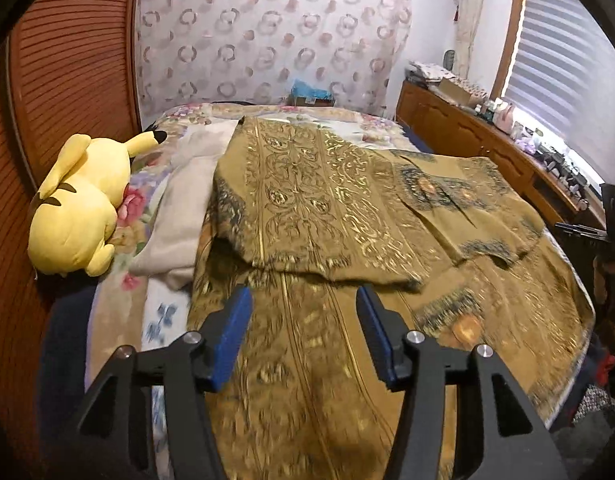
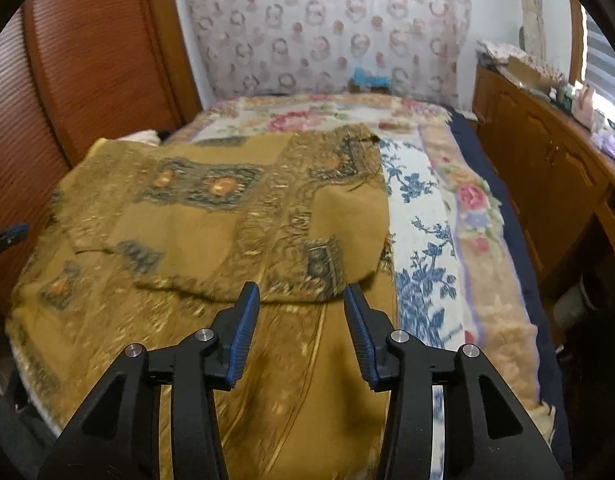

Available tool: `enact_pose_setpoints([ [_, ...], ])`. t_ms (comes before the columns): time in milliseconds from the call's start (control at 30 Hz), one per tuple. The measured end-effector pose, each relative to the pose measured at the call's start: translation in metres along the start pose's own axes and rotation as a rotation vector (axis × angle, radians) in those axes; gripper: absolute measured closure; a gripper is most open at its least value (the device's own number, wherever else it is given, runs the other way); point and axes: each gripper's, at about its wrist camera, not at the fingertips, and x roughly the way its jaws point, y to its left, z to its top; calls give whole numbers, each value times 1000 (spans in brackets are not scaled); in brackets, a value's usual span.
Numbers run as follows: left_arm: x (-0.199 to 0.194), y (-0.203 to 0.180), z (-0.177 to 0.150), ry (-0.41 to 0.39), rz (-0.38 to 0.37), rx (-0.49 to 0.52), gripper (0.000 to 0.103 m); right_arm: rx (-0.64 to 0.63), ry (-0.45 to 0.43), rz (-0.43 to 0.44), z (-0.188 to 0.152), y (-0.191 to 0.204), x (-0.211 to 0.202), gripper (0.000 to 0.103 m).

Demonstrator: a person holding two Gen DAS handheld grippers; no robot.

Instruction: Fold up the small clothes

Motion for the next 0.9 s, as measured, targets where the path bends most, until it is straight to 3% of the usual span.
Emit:
enact_pose_setpoints([
  [267,24,16,24,-2,87,-2,49,70,61,-125,22,-22,43,59],
  [333,28,19,27,2,92,-1,50,91,67,-115,25,-26,47,59],
  [400,33,24,31,8,88,-5,60,108,76,-100,28,-26,51,59],
  [500,40,28,33,17,104,-7,71,70,48,-75,31,-17,51,74],
  [600,46,29,36,26,128,-2,71,43,8,-16,33,-5,45,82],
  [800,55,30,35,43,159,20,71,-4,31,-60,33,4,51,82],
  [833,54,28,35,36,160,28,83,-1,36,-66,33,2,53,82],
  [900,51,24,35,13,163,45,95,14,45,-78,32,-3,55,82],
])
